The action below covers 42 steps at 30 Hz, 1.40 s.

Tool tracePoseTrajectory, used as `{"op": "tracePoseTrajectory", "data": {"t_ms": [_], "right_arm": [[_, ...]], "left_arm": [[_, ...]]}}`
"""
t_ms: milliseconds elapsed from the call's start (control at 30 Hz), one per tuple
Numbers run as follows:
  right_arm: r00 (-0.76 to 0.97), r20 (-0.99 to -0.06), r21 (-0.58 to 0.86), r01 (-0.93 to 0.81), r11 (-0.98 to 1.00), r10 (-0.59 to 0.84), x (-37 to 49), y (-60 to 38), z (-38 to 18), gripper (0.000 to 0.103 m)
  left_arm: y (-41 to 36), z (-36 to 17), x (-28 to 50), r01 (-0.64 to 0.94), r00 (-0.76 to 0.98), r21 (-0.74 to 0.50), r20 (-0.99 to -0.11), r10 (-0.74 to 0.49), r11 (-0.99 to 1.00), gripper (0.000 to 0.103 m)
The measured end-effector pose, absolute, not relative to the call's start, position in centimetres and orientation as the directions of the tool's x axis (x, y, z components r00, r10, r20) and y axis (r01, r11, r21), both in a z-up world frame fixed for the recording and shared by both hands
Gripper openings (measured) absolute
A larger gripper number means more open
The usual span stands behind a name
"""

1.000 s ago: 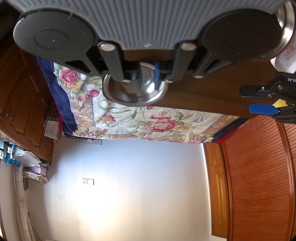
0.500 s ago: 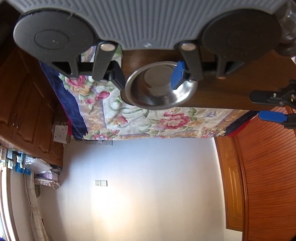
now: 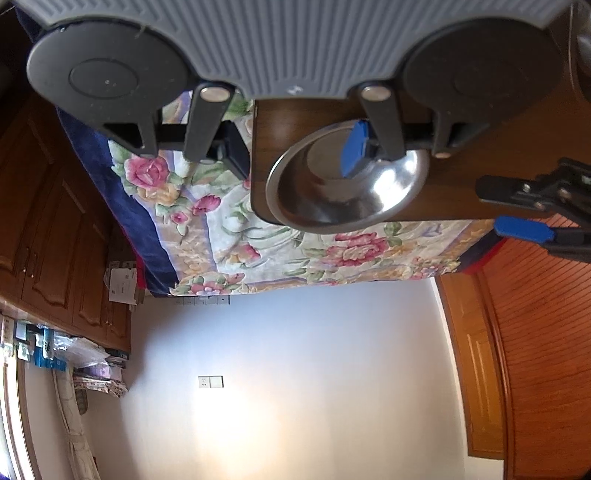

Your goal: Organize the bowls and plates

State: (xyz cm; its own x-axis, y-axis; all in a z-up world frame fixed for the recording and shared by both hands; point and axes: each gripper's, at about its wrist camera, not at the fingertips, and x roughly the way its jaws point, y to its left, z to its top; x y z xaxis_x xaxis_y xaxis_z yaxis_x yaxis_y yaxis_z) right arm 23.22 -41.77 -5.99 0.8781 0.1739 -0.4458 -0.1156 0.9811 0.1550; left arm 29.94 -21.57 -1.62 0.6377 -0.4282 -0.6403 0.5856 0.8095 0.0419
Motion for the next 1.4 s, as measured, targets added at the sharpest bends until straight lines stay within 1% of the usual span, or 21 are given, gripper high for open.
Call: {"op": "tracePoseTrajectory", "data": {"t_ms": [33,133,367,567,700,733,800,833,900,933,967,1033,1067,1167,1400], "right_arm": [[0.877,-0.446,0.165,-0.114,0.980,0.178,23.4,-41.9,-6.0,0.056],[0.867,-0.457,0.194,-0.121,0.974,0.199,24.2,-42.1,-6.2,0.056],[0.840,-0.490,0.244,-0.122,0.962,0.231,25.3,-42.4,-6.9,0.052],[0.817,-0.510,0.288,-0.133,0.948,0.270,25.7,-42.4,-7.3,0.048],[0.812,-0.512,0.311,-0.129,0.942,0.281,25.9,-42.5,-7.3,0.047],[0.810,-0.515,0.315,-0.127,0.940,0.282,25.9,-42.5,-7.4,0.046],[0.807,-0.518,0.323,-0.122,0.938,0.283,25.9,-42.7,-7.5,0.044],[0.805,-0.520,0.328,-0.122,0.937,0.287,25.9,-42.7,-7.5,0.040],[0.800,-0.523,0.339,-0.122,0.933,0.295,26.0,-42.7,-7.7,0.037],[0.797,-0.524,0.343,-0.124,0.931,0.299,26.0,-42.7,-7.8,0.034],[0.796,-0.525,0.348,-0.125,0.929,0.303,26.0,-42.7,-7.8,0.028],[0.794,-0.522,0.359,-0.127,0.925,0.312,25.9,-42.6,-7.9,0.026],[0.792,-0.521,0.364,-0.130,0.922,0.317,25.9,-42.6,-7.9,0.024],[0.794,-0.525,0.352,-0.126,0.927,0.307,25.7,-42.2,-7.6,0.021],[0.813,-0.500,0.334,-0.137,0.933,0.299,25.1,-41.6,-5.7,0.020]], "left_arm": [[-21.8,-1.7,30.4,0.590,0.627,0.032,-0.648,-0.432,0.807,0.064],[-22.3,-2.1,31.6,0.595,0.604,0.016,-0.667,-0.435,0.803,0.064],[-23.4,-3.1,33.4,0.612,0.555,-0.002,-0.711,-0.431,0.791,0.054],[-24.1,-4.0,34.9,0.618,0.513,-0.026,-0.744,-0.428,0.786,0.052],[-24.2,-4.5,35.8,0.610,0.486,-0.058,-0.760,-0.431,0.791,0.046],[-24.3,-4.6,36.0,0.610,0.478,-0.067,-0.764,-0.434,0.790,0.044],[-24.5,-4.7,36.2,0.610,0.466,-0.080,-0.769,-0.438,0.789,0.043],[-24.5,-4.7,36.2,0.609,0.461,-0.087,-0.770,-0.441,0.788,0.043],[-24.6,-4.8,36.2,0.610,0.451,-0.096,-0.775,-0.444,0.787,0.043],[-24.6,-4.8,36.3,0.612,0.448,-0.097,-0.775,-0.445,0.785,0.040],[-24.6,-4.8,36.2,0.613,0.445,-0.104,-0.774,-0.451,0.783,0.032],[-24.5,-4.8,36.1,0.613,0.432,-0.124,-0.774,-0.463,0.780,0.023],[-24.4,-4.7,36.0,0.609,0.437,-0.121,-0.774,-0.459,0.784,0.022],[-24.1,-4.2,35.5,0.608,0.455,-0.105,-0.765,-0.455,0.787,0.021],[-22.6,-1.8,34.3,0.611,0.490,-0.101,-0.730,-0.476,0.785,0.020]]}}
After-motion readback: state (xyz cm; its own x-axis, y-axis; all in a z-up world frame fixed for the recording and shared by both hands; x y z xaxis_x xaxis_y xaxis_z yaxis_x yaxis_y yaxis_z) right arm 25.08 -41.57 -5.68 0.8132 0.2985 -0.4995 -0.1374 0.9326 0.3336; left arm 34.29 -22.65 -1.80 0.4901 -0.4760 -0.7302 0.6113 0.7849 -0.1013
